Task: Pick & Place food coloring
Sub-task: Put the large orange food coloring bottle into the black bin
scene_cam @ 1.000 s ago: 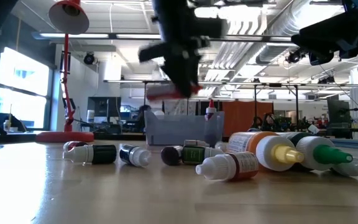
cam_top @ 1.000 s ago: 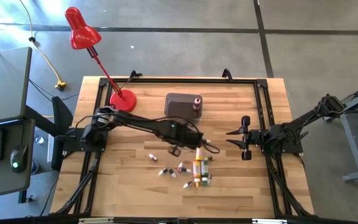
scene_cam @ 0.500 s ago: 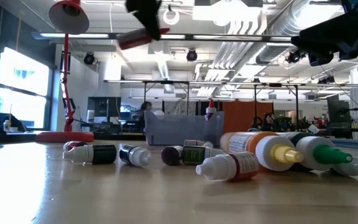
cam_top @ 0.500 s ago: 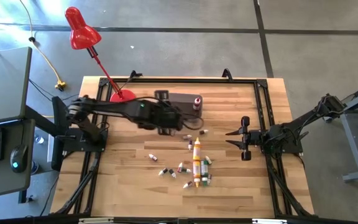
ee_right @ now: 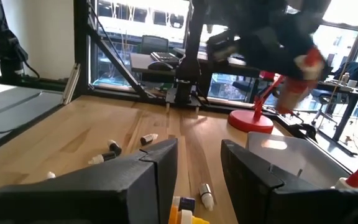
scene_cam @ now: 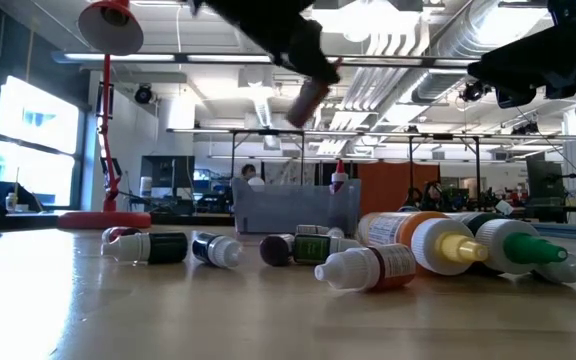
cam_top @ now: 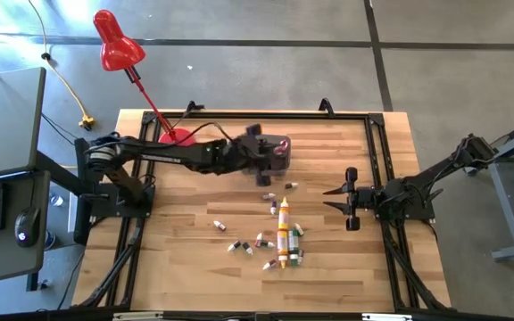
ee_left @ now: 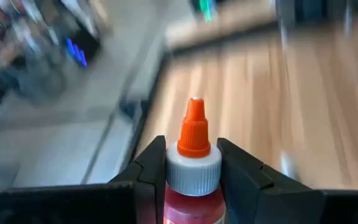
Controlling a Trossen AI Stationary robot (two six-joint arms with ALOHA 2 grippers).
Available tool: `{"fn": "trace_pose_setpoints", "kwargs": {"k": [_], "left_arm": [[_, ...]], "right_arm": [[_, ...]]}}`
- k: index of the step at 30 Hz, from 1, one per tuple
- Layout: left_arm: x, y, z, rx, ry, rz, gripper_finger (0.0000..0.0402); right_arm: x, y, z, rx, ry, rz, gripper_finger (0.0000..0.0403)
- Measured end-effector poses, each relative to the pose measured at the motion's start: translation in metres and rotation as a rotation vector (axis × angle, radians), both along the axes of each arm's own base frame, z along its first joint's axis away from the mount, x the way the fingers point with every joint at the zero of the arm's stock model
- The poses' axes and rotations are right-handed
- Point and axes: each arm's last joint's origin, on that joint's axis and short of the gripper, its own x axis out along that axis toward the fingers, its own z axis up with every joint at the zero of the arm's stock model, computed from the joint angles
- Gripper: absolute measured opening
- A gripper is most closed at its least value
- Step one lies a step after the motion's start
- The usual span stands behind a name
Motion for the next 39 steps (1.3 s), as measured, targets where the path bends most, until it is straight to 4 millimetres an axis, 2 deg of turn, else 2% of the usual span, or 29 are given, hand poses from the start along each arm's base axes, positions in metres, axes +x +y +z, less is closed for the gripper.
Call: {"fn": "trace_pose_setpoints", "kwargs": {"k": [5,9,13,16,22,28,32,39], "left_arm": [[0.002,0.022,-0.027,-0.044,-0.327,-0.023,0.0096],[-0.005,0.034,-0.057,-0.119,-0.457,-0.017,0.0096],[-0.007,0.036,-0.088,-0.192,-0.545,-0.029,0.0096],[-0.002,0.036,-0.102,-0.198,-0.597,-0.036,0.0096],[0.009,0.039,-0.140,-0.258,-0.590,0.012,0.0096],[0.019,0.043,-0.161,-0.285,-0.586,0.076,0.0096],[0.026,0.044,-0.160,-0.284,-0.610,0.074,0.0096],[0.038,0.046,-0.170,-0.314,-0.616,0.088,0.0096]], "right_arm": [[0.000,0.000,0.000,0.002,-0.003,0.000,0.0117],[0.000,0.000,0.000,0.002,-0.004,0.000,0.0117],[0.000,0.000,0.000,0.000,-0.002,0.000,0.0117],[0.000,0.000,0.000,-0.001,-0.001,0.000,0.0117],[0.000,0.000,0.000,-0.001,0.000,0.000,0.0117],[0.000,0.000,0.000,-0.002,0.001,0.000,0.0117],[0.000,0.000,-0.001,-0.004,0.003,0.000,0.0117],[0.000,0.000,-0.001,-0.004,0.004,0.000,0.0117]]}}
